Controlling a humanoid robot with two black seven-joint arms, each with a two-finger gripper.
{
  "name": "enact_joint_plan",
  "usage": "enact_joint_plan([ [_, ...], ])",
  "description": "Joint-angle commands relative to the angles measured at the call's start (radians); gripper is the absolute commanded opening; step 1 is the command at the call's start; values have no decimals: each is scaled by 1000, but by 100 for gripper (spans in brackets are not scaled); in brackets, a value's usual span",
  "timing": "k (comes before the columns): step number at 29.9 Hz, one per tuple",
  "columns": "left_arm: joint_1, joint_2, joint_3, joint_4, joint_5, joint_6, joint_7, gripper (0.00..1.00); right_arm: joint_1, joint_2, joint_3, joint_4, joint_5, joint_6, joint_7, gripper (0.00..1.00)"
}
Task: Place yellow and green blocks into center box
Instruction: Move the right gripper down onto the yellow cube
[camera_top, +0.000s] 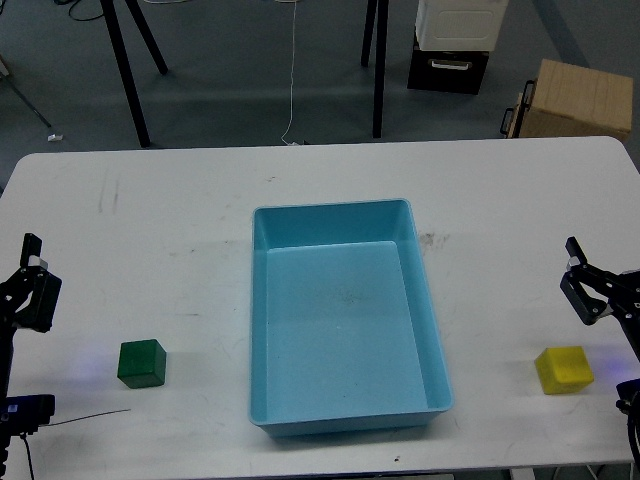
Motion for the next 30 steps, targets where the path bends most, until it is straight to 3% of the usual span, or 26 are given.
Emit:
enact_joint_plan([
  [1, 1, -3, 4, -2, 0, 0, -2, 100, -15, -14, 1, 8, -4, 38, -27, 99],
  [7, 0, 1, -5, -2, 0, 0, 1, 100, 8, -84, 21, 1, -39, 51, -52, 99],
  [10, -3, 3, -1, -2, 0, 0, 0, 100, 73, -272, 12, 1, -134, 25, -75, 99],
  [15, -5, -3, 4, -2, 0, 0, 4, 100, 255, -653, -78, -53, -173, -46, -225, 99],
  [18, -8, -3, 4, -2, 0, 0, 4, 100, 466, -805, -274, -88, -242, -43, -323, 99],
  [21, -13, -3, 4, 0, 0, 0, 4, 100, 725, -853, -550, -90, -407, -41, -383, 99],
  [25, -16, -7, 6, 0, 2, 0, 4, 100, 1107, -832, -977, -88, -585, -40, -414, 100],
  [30, -22, -7, 6, 6, 57, 0, 4, 100, 1554, -721, -1471, -81, -765, 15, -492, 100],
])
